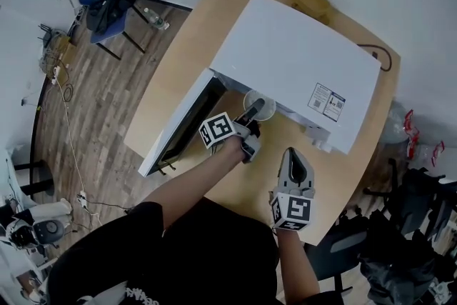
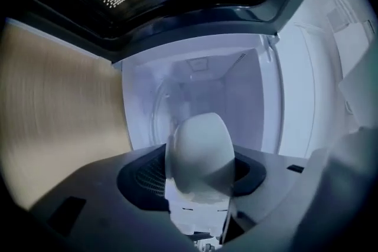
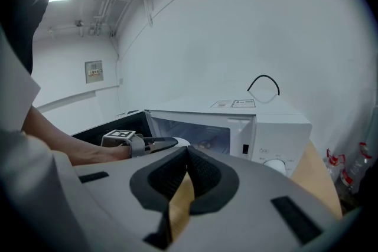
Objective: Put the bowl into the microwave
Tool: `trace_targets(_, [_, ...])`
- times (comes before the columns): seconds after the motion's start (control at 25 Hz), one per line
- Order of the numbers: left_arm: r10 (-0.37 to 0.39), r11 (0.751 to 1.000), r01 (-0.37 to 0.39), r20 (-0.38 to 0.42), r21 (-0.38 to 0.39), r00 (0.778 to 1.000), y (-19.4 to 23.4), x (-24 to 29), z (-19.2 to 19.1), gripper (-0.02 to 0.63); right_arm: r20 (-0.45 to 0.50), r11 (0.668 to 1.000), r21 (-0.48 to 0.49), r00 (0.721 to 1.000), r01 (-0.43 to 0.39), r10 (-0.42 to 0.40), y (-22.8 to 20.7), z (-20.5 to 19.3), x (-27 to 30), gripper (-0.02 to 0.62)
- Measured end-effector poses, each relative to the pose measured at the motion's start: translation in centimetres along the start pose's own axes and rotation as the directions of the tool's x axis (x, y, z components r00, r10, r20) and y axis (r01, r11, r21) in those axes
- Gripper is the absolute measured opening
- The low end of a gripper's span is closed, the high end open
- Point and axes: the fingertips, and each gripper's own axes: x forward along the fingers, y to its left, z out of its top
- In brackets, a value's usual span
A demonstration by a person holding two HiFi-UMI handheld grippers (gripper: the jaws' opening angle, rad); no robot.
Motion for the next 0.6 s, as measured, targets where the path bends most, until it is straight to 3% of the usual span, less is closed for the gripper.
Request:
trace_targets(0.24, [-0.080,0.990,0.086,0.058,-0.116,0.995,1.3,2.3,0.9,0.227,-0.010,1.000,0.003,1.000,0.014,-0.014,-1.1,-0.3,0.7,0.060])
trace_targets(0.6, [0.021,0.996,-0.013,0.103,-0.085,0.994,2.7,4.1,1.9,0.227,-0.014,0.998,0.008,0.998,0.055,-0.054,-2.0,-1.2,0.0,0.060])
